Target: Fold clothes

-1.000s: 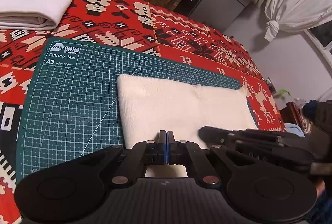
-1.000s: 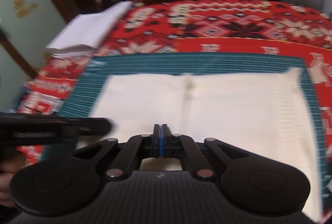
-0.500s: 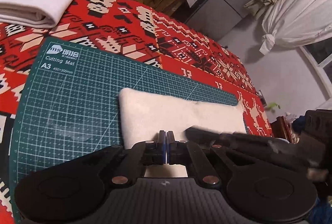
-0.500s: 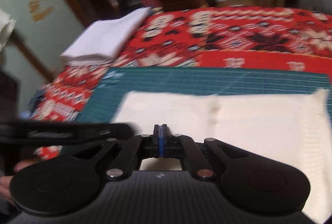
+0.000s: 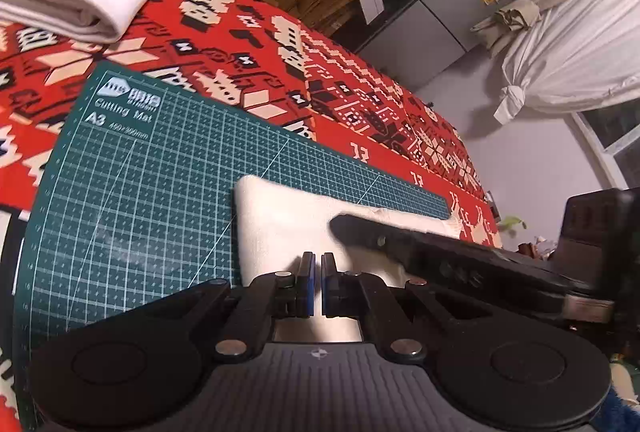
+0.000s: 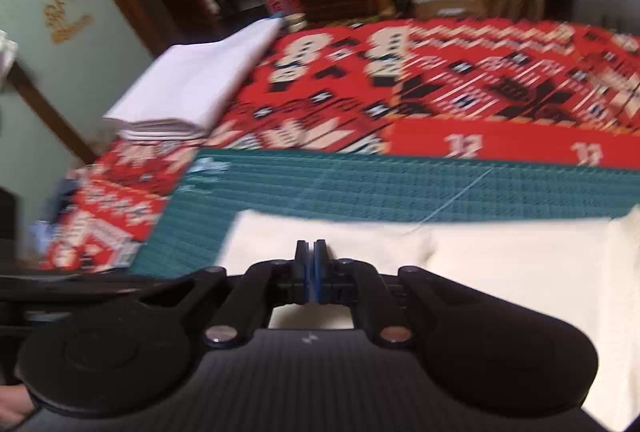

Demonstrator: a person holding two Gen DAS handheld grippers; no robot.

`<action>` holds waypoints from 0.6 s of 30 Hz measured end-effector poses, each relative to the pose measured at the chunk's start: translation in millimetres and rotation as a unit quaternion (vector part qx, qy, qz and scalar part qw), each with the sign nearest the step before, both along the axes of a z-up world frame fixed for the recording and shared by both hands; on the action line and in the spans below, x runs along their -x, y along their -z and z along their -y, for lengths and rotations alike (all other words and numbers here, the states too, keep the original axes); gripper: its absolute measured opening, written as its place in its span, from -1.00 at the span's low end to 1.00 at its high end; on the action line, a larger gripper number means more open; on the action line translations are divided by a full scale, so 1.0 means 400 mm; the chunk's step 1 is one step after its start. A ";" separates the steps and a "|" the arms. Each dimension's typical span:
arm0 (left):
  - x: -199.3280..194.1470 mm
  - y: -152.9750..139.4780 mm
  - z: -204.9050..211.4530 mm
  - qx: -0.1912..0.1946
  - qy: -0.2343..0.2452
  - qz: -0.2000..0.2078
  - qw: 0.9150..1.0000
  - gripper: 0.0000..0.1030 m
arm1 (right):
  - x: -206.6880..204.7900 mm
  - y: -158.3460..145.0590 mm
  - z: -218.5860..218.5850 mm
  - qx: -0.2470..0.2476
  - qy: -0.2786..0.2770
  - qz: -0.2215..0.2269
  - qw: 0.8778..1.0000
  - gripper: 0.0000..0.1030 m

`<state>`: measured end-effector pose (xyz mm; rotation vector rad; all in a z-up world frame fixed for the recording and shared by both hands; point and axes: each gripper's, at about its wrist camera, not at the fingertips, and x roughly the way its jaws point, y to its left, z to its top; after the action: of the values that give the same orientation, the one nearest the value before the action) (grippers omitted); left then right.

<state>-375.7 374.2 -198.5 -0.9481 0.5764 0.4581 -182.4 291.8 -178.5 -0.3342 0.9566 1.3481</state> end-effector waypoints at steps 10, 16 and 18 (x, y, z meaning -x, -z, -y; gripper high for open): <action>0.035 -0.045 0.044 0.008 0.018 0.003 1.000 -0.95 | -0.023 -0.067 0.114 -0.008 0.013 -0.069 0.997 -0.93; 0.056 -0.050 0.128 0.031 0.059 -0.024 0.997 -0.94 | 0.038 -0.064 0.245 0.028 -0.011 -0.088 0.996 -0.93; 0.062 -0.035 0.161 0.037 0.073 -0.043 0.996 -0.95 | 0.048 -0.057 0.285 0.036 -0.014 -0.088 0.995 -0.93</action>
<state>-400.5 309.7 -184.3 -0.9527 0.7389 0.3494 -201.7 177.8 -155.8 -0.2894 1.1526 1.3879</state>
